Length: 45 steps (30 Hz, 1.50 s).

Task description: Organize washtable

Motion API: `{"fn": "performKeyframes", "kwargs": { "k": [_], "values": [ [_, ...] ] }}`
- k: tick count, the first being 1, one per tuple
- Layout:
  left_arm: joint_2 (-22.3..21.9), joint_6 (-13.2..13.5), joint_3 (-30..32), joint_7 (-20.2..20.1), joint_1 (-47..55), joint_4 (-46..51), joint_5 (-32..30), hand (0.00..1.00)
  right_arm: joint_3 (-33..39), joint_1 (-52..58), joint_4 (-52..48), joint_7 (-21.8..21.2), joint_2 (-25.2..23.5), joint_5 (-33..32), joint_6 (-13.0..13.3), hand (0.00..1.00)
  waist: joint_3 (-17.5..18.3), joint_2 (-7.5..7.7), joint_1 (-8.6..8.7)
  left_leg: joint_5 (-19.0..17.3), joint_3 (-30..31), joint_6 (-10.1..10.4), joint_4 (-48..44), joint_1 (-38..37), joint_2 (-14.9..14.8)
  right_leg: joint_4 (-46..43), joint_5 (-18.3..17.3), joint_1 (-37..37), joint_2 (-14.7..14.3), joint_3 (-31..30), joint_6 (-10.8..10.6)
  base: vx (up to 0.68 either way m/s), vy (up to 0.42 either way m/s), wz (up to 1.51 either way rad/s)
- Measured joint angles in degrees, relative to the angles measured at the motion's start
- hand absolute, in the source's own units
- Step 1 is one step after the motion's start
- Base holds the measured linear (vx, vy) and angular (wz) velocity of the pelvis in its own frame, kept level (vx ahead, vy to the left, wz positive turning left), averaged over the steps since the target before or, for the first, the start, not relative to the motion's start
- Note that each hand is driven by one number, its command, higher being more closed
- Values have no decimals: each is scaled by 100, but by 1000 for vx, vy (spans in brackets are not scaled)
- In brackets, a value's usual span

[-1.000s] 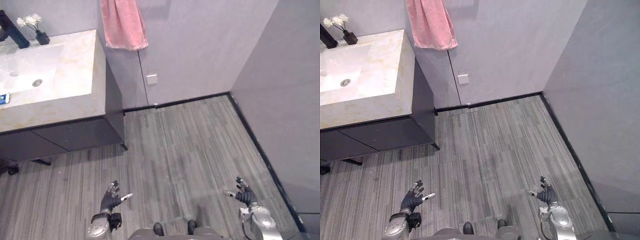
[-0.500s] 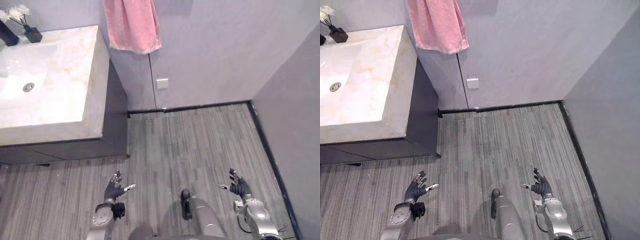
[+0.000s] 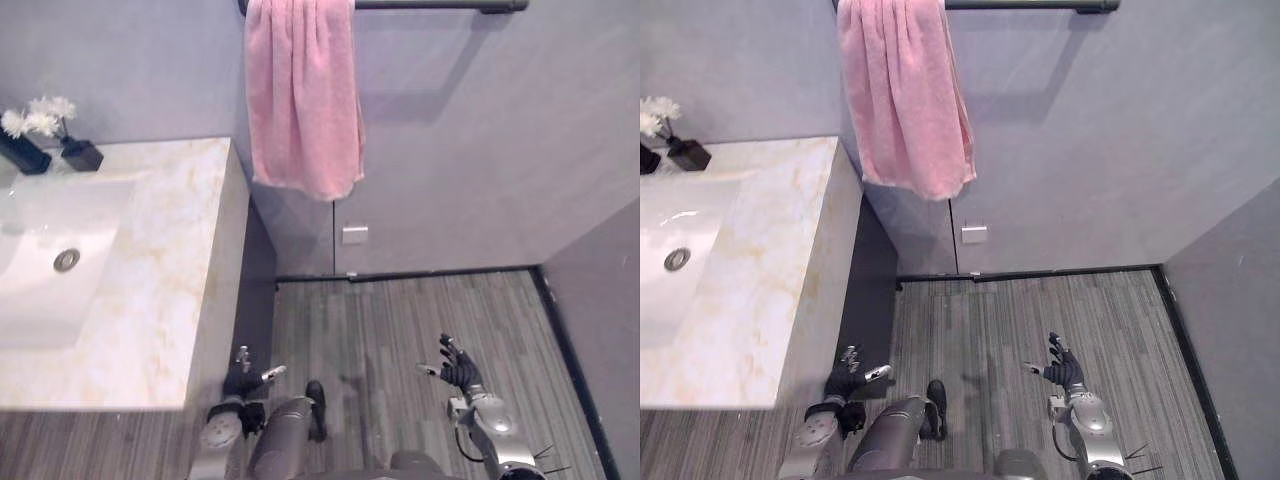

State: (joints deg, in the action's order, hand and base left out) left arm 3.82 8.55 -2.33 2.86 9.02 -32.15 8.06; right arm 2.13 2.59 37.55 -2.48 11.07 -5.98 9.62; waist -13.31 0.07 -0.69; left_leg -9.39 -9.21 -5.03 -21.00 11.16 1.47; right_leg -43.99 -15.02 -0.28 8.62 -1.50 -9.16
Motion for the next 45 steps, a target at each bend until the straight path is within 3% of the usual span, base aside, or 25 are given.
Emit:
{"fn": "performKeyframes", "kwargs": {
  "k": [2,3,4,7,8,9,10,12,13,15,17,19,22,23,24,29,36,45],
  "values": [
    [-44,1,-6,-8,-9,2,-1,0,-54,43,2,-2,4,1,3,0,5,11,12,-81,2,-33,194,-481,19,-545,-170,-278,27,198,230,501,142,8],
    [5,2,0,-15,-51,-4,2,0,-167,23,1,-8,8,8,9,0,12,37,41,-98,55,-31,417,-828,10,-409,-280,-528,2,421,406,410,57,21],
    [24,2,6,-16,-73,-12,3,0,-194,9,1,-8,10,11,13,0,14,40,80,-97,78,-29,482,-919,-8,-243,-308,-631,-22,492,450,372,-12,33],
    [182,19,70,-24,-239,-14,7,0,-258,-96,2,-17,7,13,16,0,5,4,152,-99,145,65,713,-1260,-200,1310,-218,-1154,-271,611,471,338,-72,22],
    [227,21,78,-21,-244,-20,10,0,-257,-97,1,-15,3,12,18,0,6,11,155,-170,149,217,760,-1398,-258,2143,161,-1186,-386,602,517,329,-116,24],
    [374,23,75,-26,-221,-30,9,0,-257,-3,1,-15,-36,12,19,0,65,165,146,-296,217,415,785,-1572,-186,2907,1210,-1145,-402,447,589,347,-141,34],
    [447,22,75,-27,-222,-51,9,0,-255,55,2,-14,-59,12,19,0,90,259,157,-342,287,482,795,-1624,-121,2935,1733,-1127,-376,354,607,335,-173,38],
    [302,18,73,-36,-277,-211,4,0,-198,179,102,-13,21,17,18,0,223,-47,189,-434,537,655,785,-1708,-440,2993,1482,-929,-564,596,770,334,-229,41],
    [260,17,73,-36,-278,-214,1,0,-189,204,111,-13,25,17,17,0,218,-117,212,-476,590,718,733,-1687,-526,3065,1470,-868,-619,682,788,304,-226,50],
    [166,14,84,-38,-354,-212,-25,0,-158,290,98,-11,-57,13,16,0,186,-127,296,-497,654,764,-41,-1389,-697,3227,1287,-601,-703,891,928,232,-229,48],
    [27,12,81,-34,-305,-200,-28,0,-171,488,-30,-6,-93,5,18,0,157,-106,246,-438,536,940,-1538,-890,-967,3355,1116,-123,-805,997,1074,194,-167,23],
    [18,11,81,-32,-282,-200,-30,0,-127,505,-30,7,-120,-9,20,0,122,-50,192,-508,380,827,-1654,-716,-1089,3430,1074,110,-818,997,1106,146,-70,-7],
    [19,13,120,-24,-310,-158,-28,0,29,429,-30,19,-121,-15,22,0,125,-91,134,-466,523,846,-317,-550,-918,3438,1053,133,-735,864,1033,147,40,-23],
    [18,14,149,-22,-296,-158,-27,0,36,421,-26,37,-93,-14,24,0,150,-153,136,-297,668,941,271,-595,-846,3427,1036,134,-733,831,975,146,144,-30],
    [36,14,203,-9,-273,-162,-23,0,25,419,20,98,-57,-12,20,0,171,-276,122,350,725,919,554,-675,-835,3413,978,155,-779,714,875,147,164,-30],
    [197,17,194,43,-255,7,-28,0,9,462,17,113,-163,-8,24,0,227,-64,124,436,635,784,986,-908,-525,3659,1014,290,-496,631,680,112,134,-3],
    [218,147,186,98,-23,1548,-25,0,-28,490,-14,112,-164,-8,99,0,253,-60,136,561,593,654,1465,-1252,-329,3921,1041,519,-375,623,579,69,38,0],
    [228,308,273,483,-38,2437,-217,0,-68,622,-32,85,-160,-10,125,0,364,-64,157,750,622,694,1849,-1535,-328,4022,1062,639,-433,634,608,-20,-12,0]
  ]
}}
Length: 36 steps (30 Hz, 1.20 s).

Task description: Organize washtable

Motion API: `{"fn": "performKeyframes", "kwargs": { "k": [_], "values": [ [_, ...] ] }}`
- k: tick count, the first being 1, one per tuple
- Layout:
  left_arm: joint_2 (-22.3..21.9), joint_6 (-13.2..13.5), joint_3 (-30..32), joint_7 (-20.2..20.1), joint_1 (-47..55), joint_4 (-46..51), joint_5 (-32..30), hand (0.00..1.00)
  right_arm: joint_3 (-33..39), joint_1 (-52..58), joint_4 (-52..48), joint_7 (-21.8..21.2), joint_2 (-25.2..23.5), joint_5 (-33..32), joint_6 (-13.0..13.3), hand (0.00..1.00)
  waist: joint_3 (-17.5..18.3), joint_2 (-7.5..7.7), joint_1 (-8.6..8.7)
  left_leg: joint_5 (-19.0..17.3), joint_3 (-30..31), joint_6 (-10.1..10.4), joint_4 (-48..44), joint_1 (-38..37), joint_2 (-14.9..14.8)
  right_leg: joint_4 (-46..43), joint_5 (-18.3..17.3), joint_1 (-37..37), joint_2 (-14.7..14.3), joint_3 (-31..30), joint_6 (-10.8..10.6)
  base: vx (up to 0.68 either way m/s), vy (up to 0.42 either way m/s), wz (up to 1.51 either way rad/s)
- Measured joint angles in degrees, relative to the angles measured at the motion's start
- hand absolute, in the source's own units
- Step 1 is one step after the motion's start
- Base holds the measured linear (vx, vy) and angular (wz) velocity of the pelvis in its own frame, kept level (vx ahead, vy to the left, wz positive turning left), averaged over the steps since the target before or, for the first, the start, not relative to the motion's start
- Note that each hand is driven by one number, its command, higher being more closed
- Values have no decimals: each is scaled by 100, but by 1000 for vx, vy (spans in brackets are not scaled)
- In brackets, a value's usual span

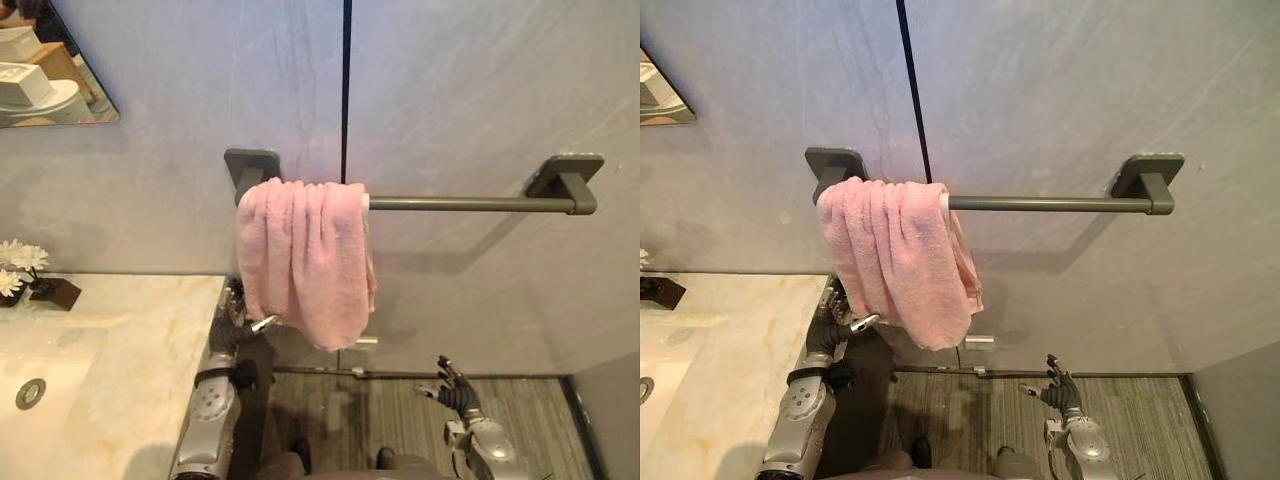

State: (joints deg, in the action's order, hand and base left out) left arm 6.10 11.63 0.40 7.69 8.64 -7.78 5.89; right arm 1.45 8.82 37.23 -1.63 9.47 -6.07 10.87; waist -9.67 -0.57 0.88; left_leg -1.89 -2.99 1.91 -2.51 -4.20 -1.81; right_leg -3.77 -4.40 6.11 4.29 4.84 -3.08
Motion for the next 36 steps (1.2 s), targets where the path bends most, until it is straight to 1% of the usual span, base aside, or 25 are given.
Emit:
{"fn": "performKeyframes", "kwargs": {
  "k": [3,7,8,11,13,15,17,21,28,34,36],
  "values": [
    [44,2,-5,92,-137,68,-51,0,-29,27,-1,-102,8,1,0,0,41,7,9,139,54,19,205,-74,-10,5,15,-2,-21,34,14,-47,-35,7],
    [206,1,-44,96,-247,51,-54,0,-98,36,-50,-229,51,0,-5,0,51,12,83,257,82,25,379,-152,-19,28,48,18,-37,55,15,-55,-26,3],
    [282,0,-81,65,-277,29,-53,100,-157,37,-50,-246,93,-1,-6,0,52,14,110,288,81,29,455,-204,-20,83,80,52,-44,56,11,-40,-13,-3],
    [458,2,-153,-31,-425,-201,-47,100,-192,21,-52,-346,117,-2,-7,0,81,35,116,350,11,22,550,-227,-24,233,200,68,-58,-9,9,-37,-4,-10],
    [487,12,-204,-42,-521,-350,6,100,-200,29,-52,-375,121,-1,-9,0,84,41,117,391,-18,12,626,-251,-23,277,233,67,-54,-32,-12,-46,2,-8],
    [616,-7,-316,-258,-560,-418,18,100,-221,8,-56,-430,123,-2,-10,0,99,59,139,403,-63,8,662,-259,-23,338,283,63,-41,-81,-27,-33,8,-10],
    [625,-6,-430,-403,-589,-438,32,100,-269,8,-134,-477,138,-4,-19,0,122,85,137,402,-145,8,677,-260,-23,415,344,56,-39,-164,-29,-15,15,-19],
    [638,-19,-533,-633,-782,-861,72,100,-368,3,-677,-493,217,-19,-18,0,142,106,195,403,-214,7,734,-269,-14,498,401,40,-29,-232,-55,-8,9,-12],
    [744,-19,-532,-640,-780,-860,205,100,-371,-134,-1758,-535,293,-111,-4,0,175,143,187,404,-293,5,775,-259,14,539,411,-20,-45,-321,-57,13,-3,-7],
    [776,-17,-531,-639,-786,-855,239,100,-520,-338,-2463,-877,600,-318,21,0,187,145,171,404,-235,4,776,-257,17,558,413,8,-50,-282,-58,-4,-11,2],
    [774,-17,-536,-638,-785,-856,238,100,-733,-460,-2533,-1031,752,-393,62,0,233,151,166,406,-210,2,773,-256,17,558,413,17,-50,-259,-58,-29,-20,5]
  ]
}}
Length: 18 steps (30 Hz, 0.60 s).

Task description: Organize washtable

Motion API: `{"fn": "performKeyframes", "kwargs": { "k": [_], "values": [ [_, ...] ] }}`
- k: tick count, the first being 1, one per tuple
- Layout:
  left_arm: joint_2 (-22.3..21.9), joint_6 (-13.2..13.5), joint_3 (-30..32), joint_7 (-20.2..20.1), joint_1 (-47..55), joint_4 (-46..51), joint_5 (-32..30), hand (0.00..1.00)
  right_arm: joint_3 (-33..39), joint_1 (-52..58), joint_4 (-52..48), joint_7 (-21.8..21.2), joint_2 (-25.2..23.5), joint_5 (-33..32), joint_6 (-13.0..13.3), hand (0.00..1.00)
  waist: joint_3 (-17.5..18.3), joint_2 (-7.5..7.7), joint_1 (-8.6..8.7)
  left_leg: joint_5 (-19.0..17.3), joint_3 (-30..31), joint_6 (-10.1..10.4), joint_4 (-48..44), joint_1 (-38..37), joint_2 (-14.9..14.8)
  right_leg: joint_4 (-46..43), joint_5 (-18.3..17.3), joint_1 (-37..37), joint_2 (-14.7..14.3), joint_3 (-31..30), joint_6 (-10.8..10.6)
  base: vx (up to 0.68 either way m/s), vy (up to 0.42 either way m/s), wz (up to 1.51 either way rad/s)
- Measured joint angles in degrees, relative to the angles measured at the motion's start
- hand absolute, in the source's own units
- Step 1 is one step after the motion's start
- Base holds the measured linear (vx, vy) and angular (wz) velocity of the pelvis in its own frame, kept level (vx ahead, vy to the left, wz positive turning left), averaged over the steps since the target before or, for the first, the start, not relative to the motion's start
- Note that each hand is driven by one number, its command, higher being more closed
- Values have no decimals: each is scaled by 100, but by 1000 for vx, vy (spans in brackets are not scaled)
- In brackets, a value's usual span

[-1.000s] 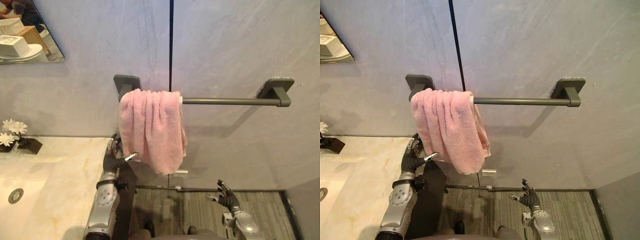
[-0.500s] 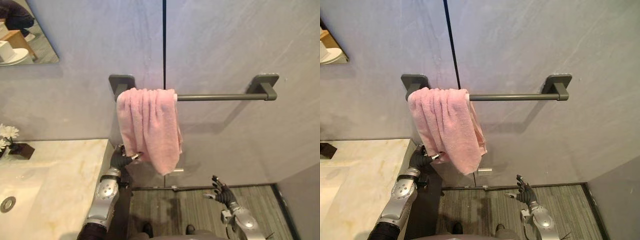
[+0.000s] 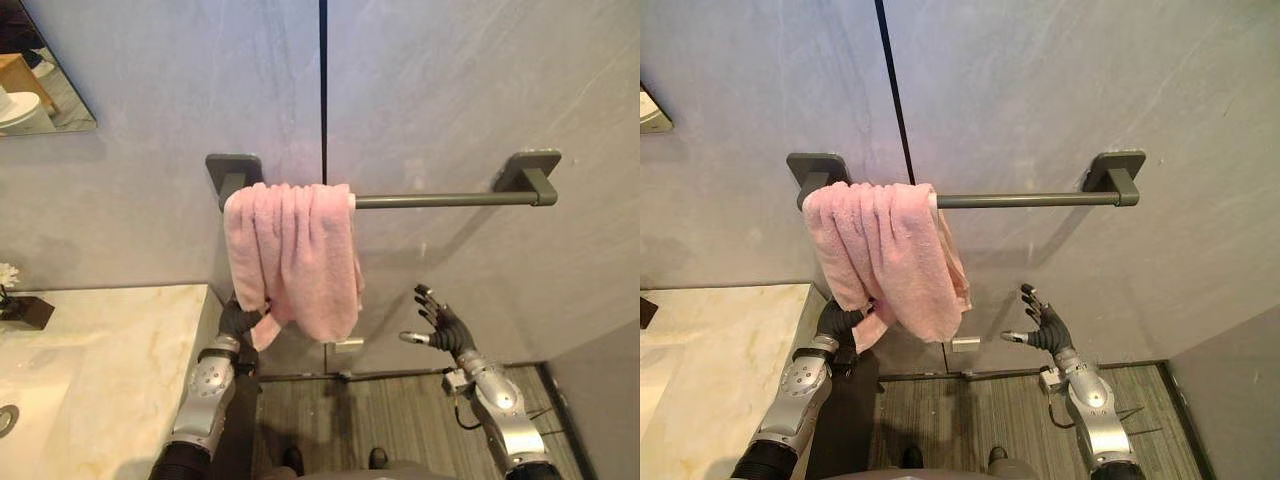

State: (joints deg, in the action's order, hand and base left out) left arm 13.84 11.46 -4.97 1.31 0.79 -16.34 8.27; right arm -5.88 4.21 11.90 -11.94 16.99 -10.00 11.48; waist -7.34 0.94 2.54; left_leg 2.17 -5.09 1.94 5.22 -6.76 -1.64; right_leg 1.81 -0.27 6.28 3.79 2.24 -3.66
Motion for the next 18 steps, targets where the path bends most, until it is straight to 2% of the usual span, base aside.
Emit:
{"fn": "performKeyframes", "kwargs": {
  "k": [14,15,18],
  "values": [
    [-81,10,-254,2,-6,12,-2,100,-1062,-909,89,-87,122,-61,68,0,67,-6,-30,90,251,-46,18,126,39,3,1,-10,35,225,-2,-29,-17,9],
    [-108,10,-325,7,-31,16,-2,100,-1153,-986,99,-87,109,-61,67,100,72,-14,-52,98,263,-45,18,143,39,3,1,-2,36,236,-2,-2,-11,7],
    [-202,10,-472,2,-81,18,-2,100,-1354,-1227,247,-83,-15,-60,68,100,74,-16,-74,121,293,-40,17,169,38,2,2,5,35,263,0,-9,-13,7]
  ]
}}
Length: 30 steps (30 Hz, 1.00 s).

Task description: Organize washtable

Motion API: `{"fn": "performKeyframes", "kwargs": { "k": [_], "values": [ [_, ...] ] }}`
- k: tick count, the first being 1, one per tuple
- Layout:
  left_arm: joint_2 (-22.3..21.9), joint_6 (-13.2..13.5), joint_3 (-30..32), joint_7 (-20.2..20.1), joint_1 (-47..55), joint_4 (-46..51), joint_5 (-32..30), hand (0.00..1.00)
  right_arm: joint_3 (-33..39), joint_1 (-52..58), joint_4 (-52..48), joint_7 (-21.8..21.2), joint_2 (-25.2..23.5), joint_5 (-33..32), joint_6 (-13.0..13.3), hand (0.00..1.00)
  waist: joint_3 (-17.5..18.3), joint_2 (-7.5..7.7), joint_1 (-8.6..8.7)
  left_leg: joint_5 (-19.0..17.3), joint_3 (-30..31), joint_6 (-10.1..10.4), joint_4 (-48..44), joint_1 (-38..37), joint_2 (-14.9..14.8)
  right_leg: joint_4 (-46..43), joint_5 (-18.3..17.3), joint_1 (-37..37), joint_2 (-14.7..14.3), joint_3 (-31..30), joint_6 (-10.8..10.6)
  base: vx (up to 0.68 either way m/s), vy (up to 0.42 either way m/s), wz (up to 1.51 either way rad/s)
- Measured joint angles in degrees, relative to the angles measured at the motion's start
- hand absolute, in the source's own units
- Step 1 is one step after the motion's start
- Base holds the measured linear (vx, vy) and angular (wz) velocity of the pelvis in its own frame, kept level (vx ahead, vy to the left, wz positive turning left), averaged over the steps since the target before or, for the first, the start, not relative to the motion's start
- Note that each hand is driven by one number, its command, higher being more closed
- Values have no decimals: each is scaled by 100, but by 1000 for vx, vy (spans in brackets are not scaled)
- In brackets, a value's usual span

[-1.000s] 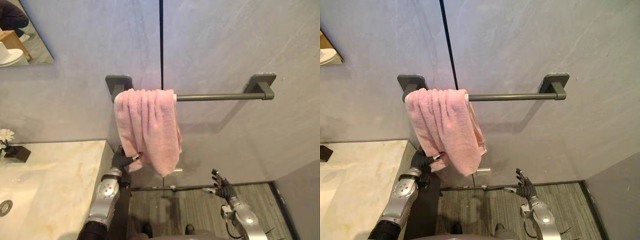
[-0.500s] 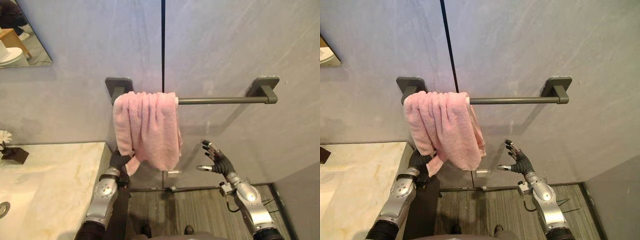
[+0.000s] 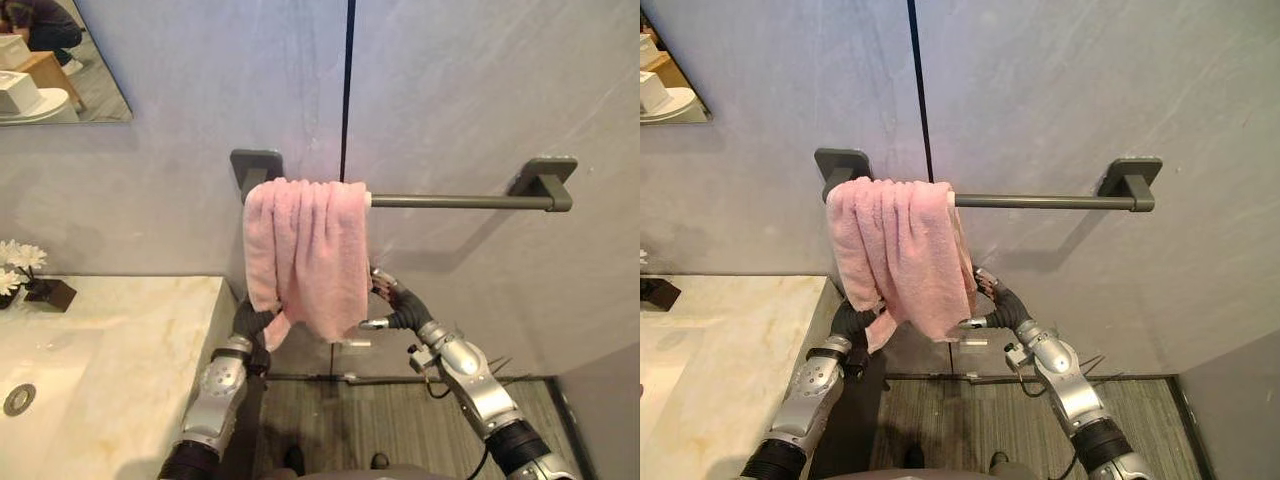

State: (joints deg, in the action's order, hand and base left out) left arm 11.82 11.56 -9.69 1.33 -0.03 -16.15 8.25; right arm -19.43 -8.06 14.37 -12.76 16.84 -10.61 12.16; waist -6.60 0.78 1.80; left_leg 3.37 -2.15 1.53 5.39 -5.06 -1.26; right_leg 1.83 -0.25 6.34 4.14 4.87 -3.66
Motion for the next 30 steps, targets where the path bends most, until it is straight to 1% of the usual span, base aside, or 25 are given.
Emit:
{"fn": "performKeyframes", "kwargs": {
  "k": [2,5,13,16,18,23,26,30],
  "values": [
    [-76,0,-131,-5,-31,11,0,100,-142,-166,103,12,-117,0,-1,100,5,-8,-52,9,24,3,0,22,-7,-2,0,-9,-3,15,2,-35,-22,6],
    [-142,0,-153,-3,-46,15,0,100,-109,-185,188,129,-150,-1,-2,100,6,-10,-102,16,46,6,0,33,-43,-13,-1,-10,-6,37,3,-30,-22,4],
    [-142,0,-153,-6,-98,134,1,100,-65,-326,218,188,-248,-1,2,100,7,-11,-120,42,87,14,1,47,-56,-62,-10,-22,-14,79,14,-37,-15,3],
    [-140,-1,-127,-5,-95,197,0,100,183,-325,215,263,-266,-1,6,100,8,-11,-130,42,85,14,1,46,-58,-71,-10,-27,-15,77,14,-36,-14,0],
    [-141,-1,-89,-5,-95,259,1,100,533,-298,179,285,-280,-2,21,100,8,-11,-130,42,59,14,1,45,-62,-81,-9,-46,-17,48,14,-26,-11,-5],
    [-146,-1,-29,-22,-74,339,0,100,1161,123,-250,292,-270,-3,73,100,10,-8,-109,41,2,15,1,21,-69,-81,-9,-49,-23,-6,13,-9,-10,-6],
    [-260,6,-28,-111,20,705,0,100,1352,303,-251,293,-281,-3,73,100,11,-9,-93,38,-58,16,1,-10,-76,-85,-8,-46,-25,-58,13,-12,-5,-8],
    [-422,10,-32,-149,115,733,1,100,1529,441,-319,295,-306,-3,75,100,12,-11,-78,33,-124,17,10,-47,-85,-100,-8,-51,-25,-137,12,-37,-8,-9]
  ]
}}
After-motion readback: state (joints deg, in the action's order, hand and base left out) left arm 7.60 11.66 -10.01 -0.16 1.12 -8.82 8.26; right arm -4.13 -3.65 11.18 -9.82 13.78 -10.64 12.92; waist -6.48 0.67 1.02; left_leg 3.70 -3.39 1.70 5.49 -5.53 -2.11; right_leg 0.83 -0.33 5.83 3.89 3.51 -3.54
